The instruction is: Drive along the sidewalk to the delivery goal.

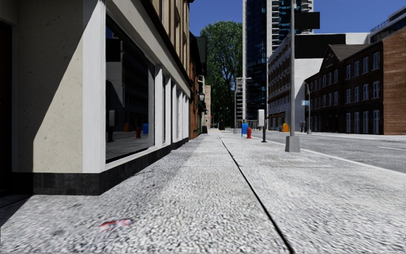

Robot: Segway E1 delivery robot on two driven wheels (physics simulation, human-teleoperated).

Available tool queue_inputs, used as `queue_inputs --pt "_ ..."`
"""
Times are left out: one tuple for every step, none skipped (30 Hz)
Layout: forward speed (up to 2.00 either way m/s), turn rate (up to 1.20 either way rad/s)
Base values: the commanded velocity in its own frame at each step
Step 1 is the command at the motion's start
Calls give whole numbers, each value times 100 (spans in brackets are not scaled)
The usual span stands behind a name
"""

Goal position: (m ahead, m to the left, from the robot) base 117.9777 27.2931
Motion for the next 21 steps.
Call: queue_inputs --pt "200 0" --pt "200 0" --pt "200 0" --pt "200 0" --pt "200 0" --pt "200 0" --pt "200 0" --pt "200 0" --pt "200 0" --pt "200 -8" --pt "200 -21" --pt "200 -26" --pt "200 -27" --pt "200 -27" --pt "200 -28" --pt "200 -28" --pt "200 -28" --pt "200 -28" --pt "200 -28" --pt "200 -28" --pt "200 -28"
